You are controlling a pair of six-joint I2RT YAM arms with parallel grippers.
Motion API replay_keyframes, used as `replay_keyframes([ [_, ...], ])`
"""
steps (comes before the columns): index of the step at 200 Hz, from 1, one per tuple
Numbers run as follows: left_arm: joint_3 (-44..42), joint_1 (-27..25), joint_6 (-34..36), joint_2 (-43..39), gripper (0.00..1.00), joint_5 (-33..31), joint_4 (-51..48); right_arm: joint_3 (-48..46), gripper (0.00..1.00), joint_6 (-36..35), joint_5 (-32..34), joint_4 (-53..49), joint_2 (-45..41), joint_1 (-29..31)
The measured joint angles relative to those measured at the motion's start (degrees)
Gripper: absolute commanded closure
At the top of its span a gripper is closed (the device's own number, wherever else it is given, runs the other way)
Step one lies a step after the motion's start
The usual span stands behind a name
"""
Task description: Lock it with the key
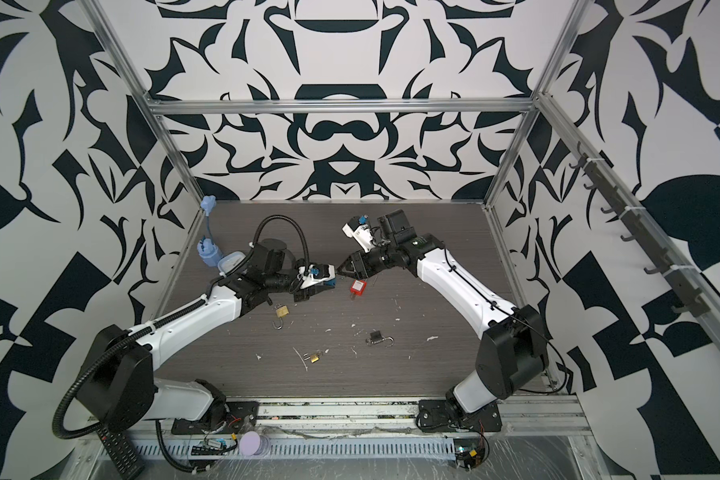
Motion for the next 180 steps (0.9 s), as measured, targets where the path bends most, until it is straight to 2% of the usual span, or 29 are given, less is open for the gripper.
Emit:
replay_keyframes([
  [33, 0.0, 0.0, 0.0, 0.0, 1.0, 0.3, 0.0, 0.0, 0.6, -0.3, 0.1, 0.0, 0.8, 0.0],
  [77, 0.0, 0.0, 0.0, 0.0, 1.0, 0.6, 0.0, -0.9, 0.69, -0.7, 0.1, 0.0, 1.6, 0.1],
  [130, 0.4, 0.0, -0.2, 0.3, 1.0, 0.2, 0.0, -1.0, 0.87, -0.7, 0.2, 0.0, 1.6, 0.2],
  [180, 0.6, 0.0, -0.3, 0.7, 1.0, -0.8, 0.1, -1.0, 0.95, 0.1, 0.3, 0.0, 1.9, 0.2],
])
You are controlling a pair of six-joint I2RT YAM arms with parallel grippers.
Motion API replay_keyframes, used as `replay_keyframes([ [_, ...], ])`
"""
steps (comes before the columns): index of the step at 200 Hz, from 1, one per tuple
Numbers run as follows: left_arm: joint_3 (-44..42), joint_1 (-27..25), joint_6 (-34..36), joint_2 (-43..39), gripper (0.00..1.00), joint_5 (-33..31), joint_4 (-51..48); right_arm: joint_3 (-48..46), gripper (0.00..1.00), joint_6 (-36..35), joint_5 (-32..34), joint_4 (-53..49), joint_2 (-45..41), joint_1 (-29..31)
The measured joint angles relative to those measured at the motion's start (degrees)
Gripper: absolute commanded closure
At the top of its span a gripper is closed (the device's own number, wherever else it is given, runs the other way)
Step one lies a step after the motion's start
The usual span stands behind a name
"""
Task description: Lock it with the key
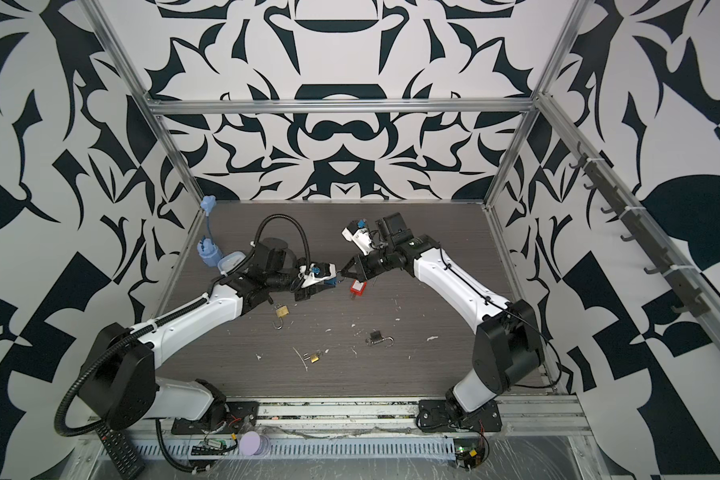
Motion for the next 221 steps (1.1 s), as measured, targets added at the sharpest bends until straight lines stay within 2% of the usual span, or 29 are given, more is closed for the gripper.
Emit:
replay_keyframes([
  [15, 0.0, -0.1, 0.0, 0.1, 1.0, -0.8, 0.1, 0.0, 1.0, 0.5, 0.0, 0.1, 0.4, 0.0],
  [89, -2.3, -1.5, 0.0, 0.7, 1.0, -7.2, 6.1, 1.7, 1.0, 5.0, -0.1, 1.6, 3.4, -0.3],
  [221, -3.0, -1.5, -4.1, 2.1, 1.0, -9.2, 10.1, 2.9, 1.0, 9.0, 0.1, 3.5, 5.3, -0.6],
])
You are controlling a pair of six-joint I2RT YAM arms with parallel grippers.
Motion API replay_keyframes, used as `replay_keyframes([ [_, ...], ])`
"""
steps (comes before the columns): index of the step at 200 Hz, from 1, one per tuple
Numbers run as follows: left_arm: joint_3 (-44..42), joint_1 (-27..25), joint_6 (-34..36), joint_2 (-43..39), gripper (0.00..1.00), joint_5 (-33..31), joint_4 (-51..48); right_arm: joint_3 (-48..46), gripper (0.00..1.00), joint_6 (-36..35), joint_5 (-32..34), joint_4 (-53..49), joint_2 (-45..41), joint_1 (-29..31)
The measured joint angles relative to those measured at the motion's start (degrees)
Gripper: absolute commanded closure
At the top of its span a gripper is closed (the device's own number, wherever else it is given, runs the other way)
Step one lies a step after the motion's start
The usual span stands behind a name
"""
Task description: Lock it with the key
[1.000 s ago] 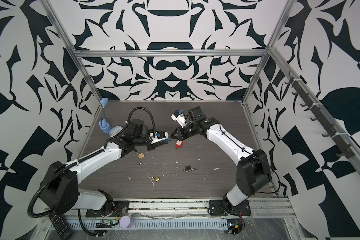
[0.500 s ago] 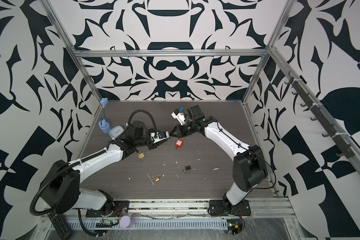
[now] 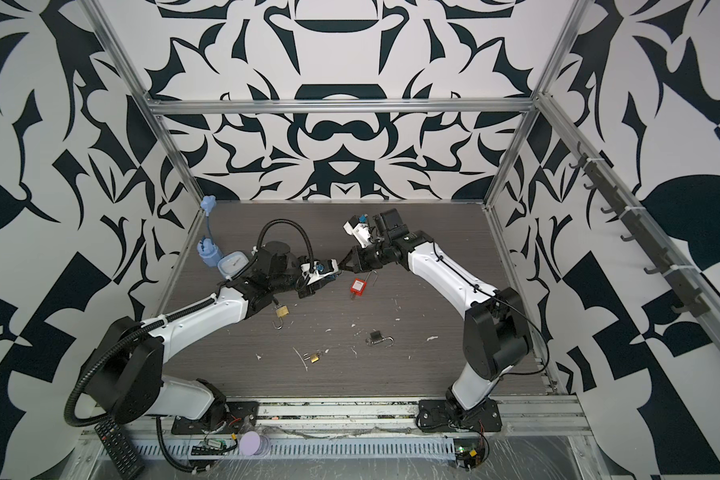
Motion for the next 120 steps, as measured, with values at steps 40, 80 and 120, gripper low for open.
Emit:
replay_keyframes([
  [40, 0.0, -0.5, -0.8, 1.6, 1.0, -2.8, 1.4, 0.9, 1.0, 1.2, 0.9, 0.5, 1.8, 0.0],
  [80, 0.0, -0.5, -2.1, 2.5, 1.0, -4.3, 2.3, 1.4, 1.0, 2.1, 1.0, 1.2, 3.1, 0.0],
  [120, 0.0, -0.5, -4.4, 2.5, 1.0, -3.9, 2.8, 1.6, 1.0, 2.2, 1.0, 1.7, 3.3, 0.0],
])
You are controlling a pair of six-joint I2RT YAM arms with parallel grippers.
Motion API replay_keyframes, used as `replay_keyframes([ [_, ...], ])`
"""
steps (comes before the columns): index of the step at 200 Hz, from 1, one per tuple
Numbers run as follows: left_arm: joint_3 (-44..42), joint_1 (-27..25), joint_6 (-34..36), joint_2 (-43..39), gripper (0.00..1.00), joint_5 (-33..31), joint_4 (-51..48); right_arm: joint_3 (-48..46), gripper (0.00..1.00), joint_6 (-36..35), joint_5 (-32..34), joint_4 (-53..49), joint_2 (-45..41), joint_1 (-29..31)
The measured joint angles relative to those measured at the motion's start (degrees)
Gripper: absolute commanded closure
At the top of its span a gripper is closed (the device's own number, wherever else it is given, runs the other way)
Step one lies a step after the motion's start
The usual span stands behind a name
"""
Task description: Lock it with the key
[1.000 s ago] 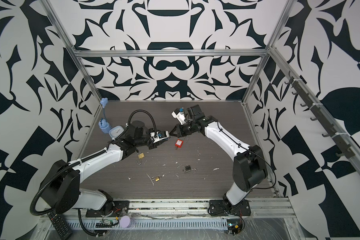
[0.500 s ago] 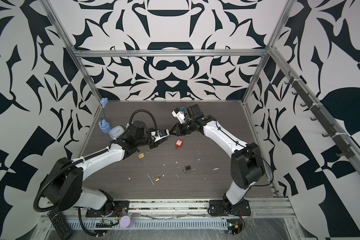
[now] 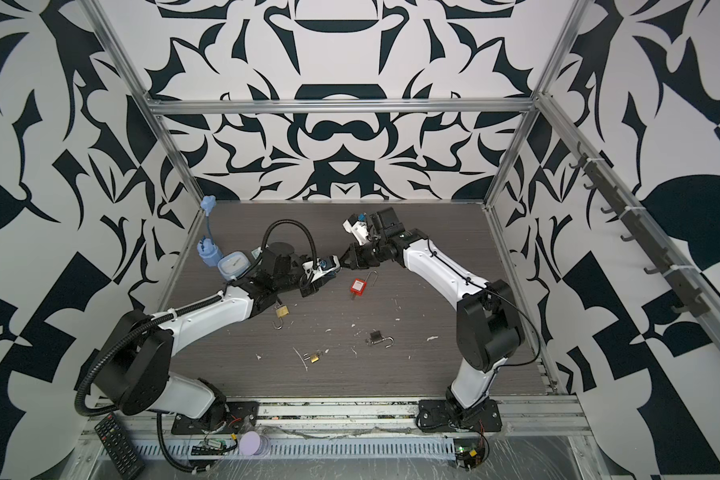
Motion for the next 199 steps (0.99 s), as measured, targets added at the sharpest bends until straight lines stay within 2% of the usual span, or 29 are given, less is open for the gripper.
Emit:
replay_keyframes([
  [199, 1.9, 1.8, -5.4, 2.6, 1.0, 3.3, -1.3, -2.4, 1.0, -0.2, -0.7, 6.0, 1.6, 0.0],
])
